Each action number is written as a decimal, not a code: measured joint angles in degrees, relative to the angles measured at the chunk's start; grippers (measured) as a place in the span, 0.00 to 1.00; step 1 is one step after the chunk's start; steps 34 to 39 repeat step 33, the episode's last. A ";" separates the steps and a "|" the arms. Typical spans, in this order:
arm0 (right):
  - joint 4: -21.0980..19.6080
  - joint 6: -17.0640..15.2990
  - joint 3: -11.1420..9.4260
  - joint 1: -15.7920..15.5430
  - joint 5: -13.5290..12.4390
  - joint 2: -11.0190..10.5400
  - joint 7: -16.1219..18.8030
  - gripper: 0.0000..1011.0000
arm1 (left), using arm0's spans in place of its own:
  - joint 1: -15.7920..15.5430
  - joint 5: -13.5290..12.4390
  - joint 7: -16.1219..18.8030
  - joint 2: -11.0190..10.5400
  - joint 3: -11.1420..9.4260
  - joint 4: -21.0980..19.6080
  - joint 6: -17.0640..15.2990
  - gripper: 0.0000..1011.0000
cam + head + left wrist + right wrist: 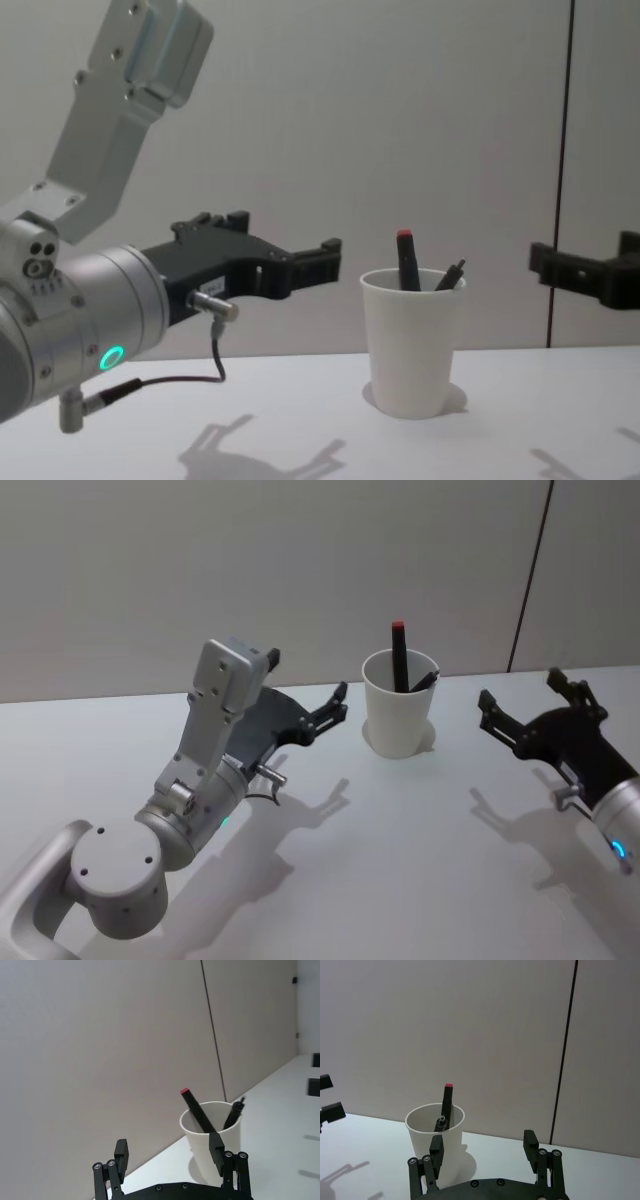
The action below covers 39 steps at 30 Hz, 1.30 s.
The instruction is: Place the pen into the pen holder.
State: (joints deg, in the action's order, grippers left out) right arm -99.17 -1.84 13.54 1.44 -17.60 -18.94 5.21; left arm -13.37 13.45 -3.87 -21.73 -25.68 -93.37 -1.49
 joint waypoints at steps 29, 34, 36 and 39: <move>-2.06 -0.13 -0.61 -2.29 1.14 -0.39 -1.40 0.99 | -0.22 -1.97 3.25 -0.16 -0.36 0.22 0.75 0.99; -2.06 -0.11 -0.60 -2.28 1.14 -0.39 -1.38 0.99 | -0.22 -1.97 3.25 -0.16 -0.34 0.20 0.74 0.99; -2.06 -0.11 -0.60 -2.28 1.14 -0.39 -1.38 0.99 | -0.22 -1.97 3.25 -0.16 -0.34 0.20 0.74 0.99; -2.06 -0.11 -0.60 -2.28 1.14 -0.39 -1.38 0.99 | -0.22 -1.97 3.25 -0.16 -0.34 0.20 0.74 0.99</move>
